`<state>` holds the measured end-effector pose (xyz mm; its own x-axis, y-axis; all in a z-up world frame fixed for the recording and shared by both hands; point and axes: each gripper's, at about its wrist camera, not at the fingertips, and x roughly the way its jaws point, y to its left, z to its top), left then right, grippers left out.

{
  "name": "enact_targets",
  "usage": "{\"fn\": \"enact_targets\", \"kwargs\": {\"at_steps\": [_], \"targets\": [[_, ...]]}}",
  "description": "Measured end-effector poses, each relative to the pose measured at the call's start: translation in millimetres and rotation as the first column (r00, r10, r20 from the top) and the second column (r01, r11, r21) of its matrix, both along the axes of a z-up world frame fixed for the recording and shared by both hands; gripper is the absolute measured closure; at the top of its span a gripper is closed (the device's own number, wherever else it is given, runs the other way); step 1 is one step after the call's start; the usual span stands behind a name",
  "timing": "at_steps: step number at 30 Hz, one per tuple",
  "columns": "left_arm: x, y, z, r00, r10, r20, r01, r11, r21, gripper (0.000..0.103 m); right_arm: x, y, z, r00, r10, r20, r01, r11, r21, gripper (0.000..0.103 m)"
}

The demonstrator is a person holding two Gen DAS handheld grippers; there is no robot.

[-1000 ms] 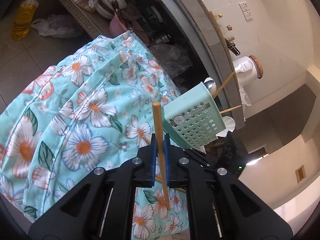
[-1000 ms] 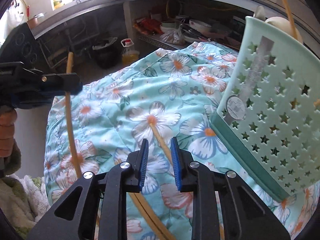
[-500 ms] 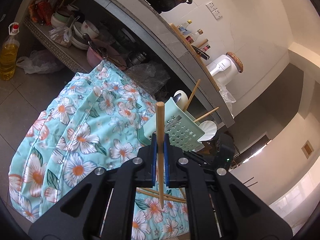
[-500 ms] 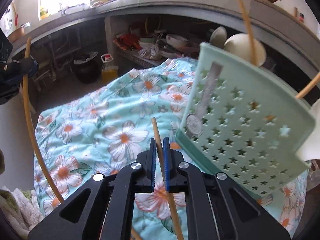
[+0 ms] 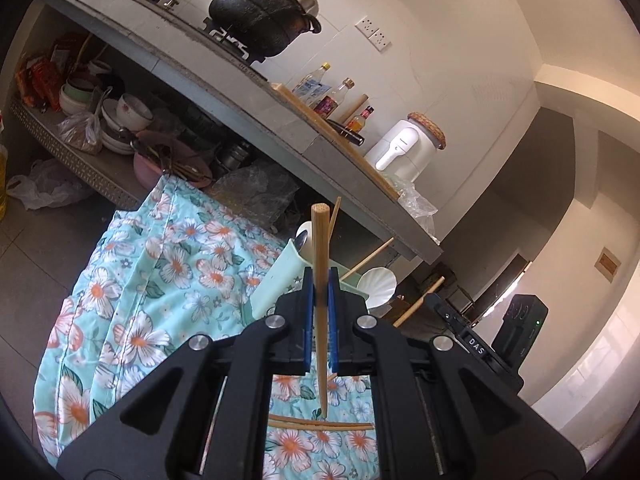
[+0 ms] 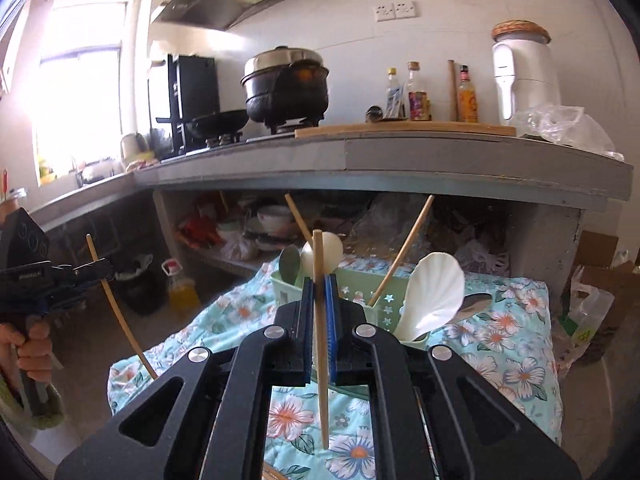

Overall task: Organize utensils
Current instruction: 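Carry both held chopsticks up over the green caddy, then lower the chopstick into the caddy and open the left tool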

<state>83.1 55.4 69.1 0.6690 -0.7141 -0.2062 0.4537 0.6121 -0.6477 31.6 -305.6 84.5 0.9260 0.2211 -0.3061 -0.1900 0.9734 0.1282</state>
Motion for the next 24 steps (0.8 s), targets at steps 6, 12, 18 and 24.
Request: {"fn": "enact_targets", "kwargs": {"at_steps": [6,12,18,24], "targets": [[18,-13,43,0.993,-0.010,0.115,0.010,1.000,0.004,0.098,-24,-12,-2,0.999,-0.046,0.021,0.044,0.997,0.064,0.097],[43,-40,95,0.969,0.010,0.249,-0.004,1.000,-0.025,0.098,-40,-22,-2,0.997,-0.057,0.045,0.050,0.989,0.136,0.097],[72,-98,118,0.946,-0.008,0.324,-0.001,1.000,0.029,0.098,-44,-28,-3,0.998,-0.039,0.045,0.030,0.983,0.182,0.097],[94,-156,98,0.944,-0.041,0.328,-0.019,0.984,0.178,0.098,-42,-35,-7,0.999,-0.036,0.031,0.030,0.980,0.195,0.097]]}}
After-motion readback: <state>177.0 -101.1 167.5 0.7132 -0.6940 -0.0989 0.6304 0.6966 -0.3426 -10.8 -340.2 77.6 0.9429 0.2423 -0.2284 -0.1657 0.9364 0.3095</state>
